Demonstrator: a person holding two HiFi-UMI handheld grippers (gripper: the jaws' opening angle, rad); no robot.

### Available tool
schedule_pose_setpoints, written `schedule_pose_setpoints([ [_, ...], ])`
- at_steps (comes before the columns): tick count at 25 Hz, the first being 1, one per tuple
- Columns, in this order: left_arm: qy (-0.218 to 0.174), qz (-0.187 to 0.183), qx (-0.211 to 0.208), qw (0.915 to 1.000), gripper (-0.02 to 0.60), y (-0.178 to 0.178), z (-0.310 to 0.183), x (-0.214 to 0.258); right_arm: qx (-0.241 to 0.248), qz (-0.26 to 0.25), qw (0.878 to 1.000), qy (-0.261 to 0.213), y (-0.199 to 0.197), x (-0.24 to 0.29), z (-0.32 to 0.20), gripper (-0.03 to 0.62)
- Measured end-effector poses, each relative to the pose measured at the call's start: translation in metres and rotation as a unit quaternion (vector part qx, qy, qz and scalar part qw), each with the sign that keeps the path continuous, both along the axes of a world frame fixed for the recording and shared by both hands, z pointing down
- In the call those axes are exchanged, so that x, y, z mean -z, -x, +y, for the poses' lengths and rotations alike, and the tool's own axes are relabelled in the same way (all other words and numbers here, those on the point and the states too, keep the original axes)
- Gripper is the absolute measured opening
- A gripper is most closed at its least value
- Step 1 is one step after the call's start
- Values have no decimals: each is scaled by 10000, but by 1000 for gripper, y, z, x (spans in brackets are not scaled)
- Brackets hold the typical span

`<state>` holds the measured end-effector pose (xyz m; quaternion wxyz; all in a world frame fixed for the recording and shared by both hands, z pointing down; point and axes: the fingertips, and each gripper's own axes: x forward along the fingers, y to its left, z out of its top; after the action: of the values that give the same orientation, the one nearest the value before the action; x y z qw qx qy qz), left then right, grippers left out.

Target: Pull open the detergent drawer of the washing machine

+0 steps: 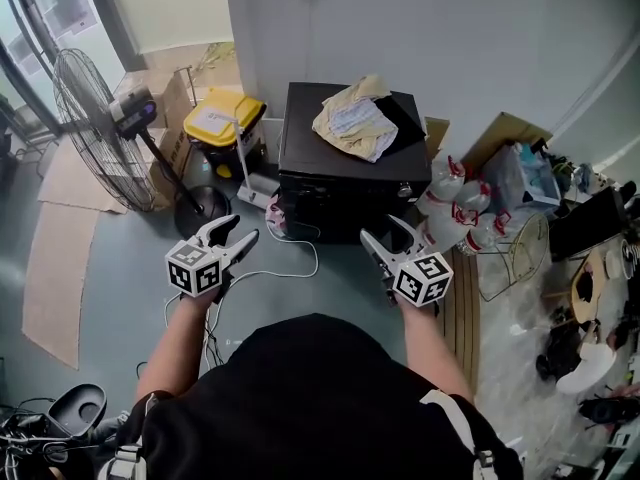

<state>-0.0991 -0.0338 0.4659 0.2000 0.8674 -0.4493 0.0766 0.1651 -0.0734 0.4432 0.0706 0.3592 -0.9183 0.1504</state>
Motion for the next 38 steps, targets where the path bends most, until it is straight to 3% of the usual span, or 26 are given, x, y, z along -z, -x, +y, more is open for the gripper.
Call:
schedule_pose_setpoints([
  [12, -20, 119, 42, 9999, 241, -15, -18, -4, 161, 115, 9998, 91, -6, -6, -16, 278],
  [38, 110, 72, -72, 9999, 241, -33, -22, -13, -55, 8, 9992, 408, -31, -25, -21, 285],
])
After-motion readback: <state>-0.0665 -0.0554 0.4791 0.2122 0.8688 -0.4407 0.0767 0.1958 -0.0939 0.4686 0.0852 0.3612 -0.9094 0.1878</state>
